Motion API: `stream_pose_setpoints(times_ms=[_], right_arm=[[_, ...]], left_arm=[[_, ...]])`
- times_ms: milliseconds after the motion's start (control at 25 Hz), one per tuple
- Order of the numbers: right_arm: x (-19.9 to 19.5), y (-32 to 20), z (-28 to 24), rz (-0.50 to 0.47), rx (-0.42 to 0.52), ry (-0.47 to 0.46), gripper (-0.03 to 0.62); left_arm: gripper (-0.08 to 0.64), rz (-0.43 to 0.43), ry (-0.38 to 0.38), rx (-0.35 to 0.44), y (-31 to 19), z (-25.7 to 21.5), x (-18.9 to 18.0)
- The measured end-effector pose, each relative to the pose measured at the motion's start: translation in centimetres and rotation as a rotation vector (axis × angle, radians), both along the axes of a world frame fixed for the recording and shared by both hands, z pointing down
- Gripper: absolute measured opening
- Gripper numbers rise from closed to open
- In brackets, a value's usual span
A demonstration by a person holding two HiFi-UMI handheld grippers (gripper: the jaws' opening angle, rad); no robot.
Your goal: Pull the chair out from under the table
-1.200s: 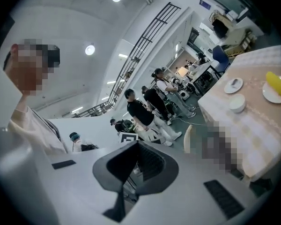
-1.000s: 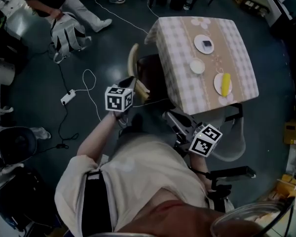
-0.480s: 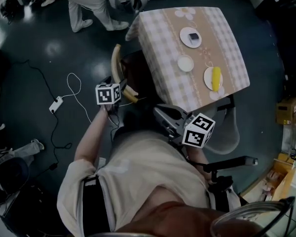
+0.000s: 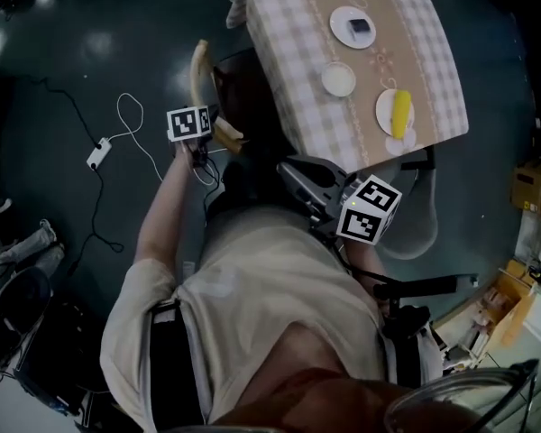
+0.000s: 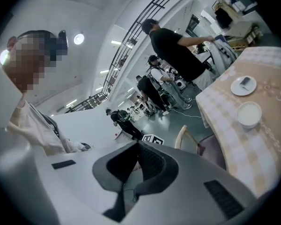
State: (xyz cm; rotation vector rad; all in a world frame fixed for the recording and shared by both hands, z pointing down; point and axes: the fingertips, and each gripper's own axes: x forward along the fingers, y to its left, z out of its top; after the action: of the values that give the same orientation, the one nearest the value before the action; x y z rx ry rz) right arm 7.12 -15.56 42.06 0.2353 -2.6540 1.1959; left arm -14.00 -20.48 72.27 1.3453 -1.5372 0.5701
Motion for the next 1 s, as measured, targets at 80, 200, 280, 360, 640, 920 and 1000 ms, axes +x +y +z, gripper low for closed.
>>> stream_pose_setpoints(times_ms=[80, 200, 280, 360, 640, 920, 1000], right_arm=[[0.3, -0.3, 0.4, 0.007, -0.018, 0.004, 0.008], [0.6, -0.8, 0.7, 0.022, -0.024, 0.022, 0.008], [0.7, -1.1, 1.0, 0.029, -0.022, 0.036, 0.008], [1.0, -1.1, 1.5, 0.04, -0.032, 0.052, 0.008], [2.3, -1.1, 2.8, 0.119, -0.059, 0.099, 0.008], [3.1, -1.9, 2.9, 0.192, -0.063, 0.117, 0.008], [3.5, -1.6, 3.2, 0.21, -0.068, 0.124, 0.008]], left_arm=[[0.342, -0.026, 0.026, -0.048, 0.3, 1.8, -0.2], [0.342, -0.06, 0.071, -0.103, 0.2, 4.2, -0.3], [0.341, -0.085, 0.082, -0.127, -0.3, 5.6, -0.9], [0.341, -0.109, 0.092, -0.15, -0.3, 7.1, -1.4], [0.341, -0.159, 0.169, -0.197, -0.8, 10.2, -2.0], [0.31, -0.138, 0.217, -0.227, -1.6, 12.0, -2.0], [0.226, -0.131, 0.233, -0.231, -1.9, 12.1, -1.5]])
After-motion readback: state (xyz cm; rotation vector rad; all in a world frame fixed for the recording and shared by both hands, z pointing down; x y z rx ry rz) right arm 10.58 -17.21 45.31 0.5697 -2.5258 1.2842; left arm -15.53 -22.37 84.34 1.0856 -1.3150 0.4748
